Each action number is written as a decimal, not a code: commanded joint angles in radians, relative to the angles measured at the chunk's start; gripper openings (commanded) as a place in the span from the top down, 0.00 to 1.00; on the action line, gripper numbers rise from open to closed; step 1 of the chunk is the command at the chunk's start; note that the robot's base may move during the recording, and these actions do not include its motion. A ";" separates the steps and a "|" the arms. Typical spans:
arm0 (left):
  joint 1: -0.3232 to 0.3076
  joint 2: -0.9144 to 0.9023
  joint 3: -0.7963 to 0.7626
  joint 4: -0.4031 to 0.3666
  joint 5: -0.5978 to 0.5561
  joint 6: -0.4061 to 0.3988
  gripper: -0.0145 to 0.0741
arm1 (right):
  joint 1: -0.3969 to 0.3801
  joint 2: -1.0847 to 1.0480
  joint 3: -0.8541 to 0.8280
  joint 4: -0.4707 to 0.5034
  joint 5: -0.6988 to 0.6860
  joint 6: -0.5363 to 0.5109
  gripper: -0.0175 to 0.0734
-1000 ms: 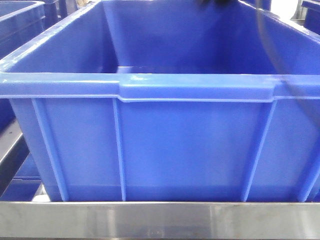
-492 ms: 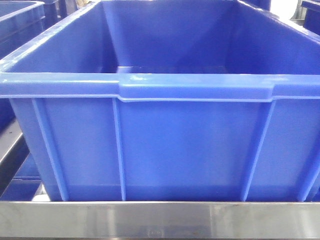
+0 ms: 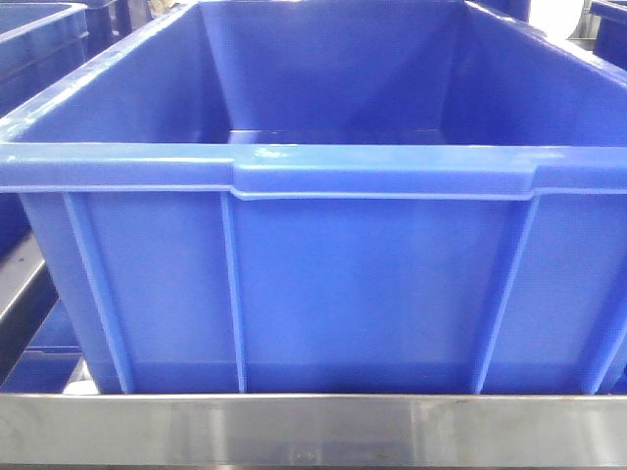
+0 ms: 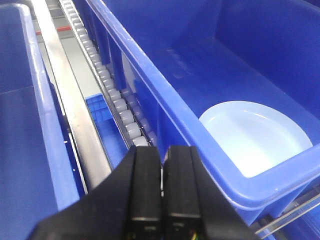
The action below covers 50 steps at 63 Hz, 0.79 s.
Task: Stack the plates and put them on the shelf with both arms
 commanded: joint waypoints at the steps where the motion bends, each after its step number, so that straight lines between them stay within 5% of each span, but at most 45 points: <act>1: -0.007 0.003 -0.027 0.022 -0.068 -0.007 0.74 | -0.018 -0.053 -0.003 -0.002 -0.057 -0.001 0.75; 50: -0.007 0.003 -0.027 0.022 -0.068 -0.007 0.74 | -0.018 -0.121 0.027 -0.002 -0.055 -0.001 0.75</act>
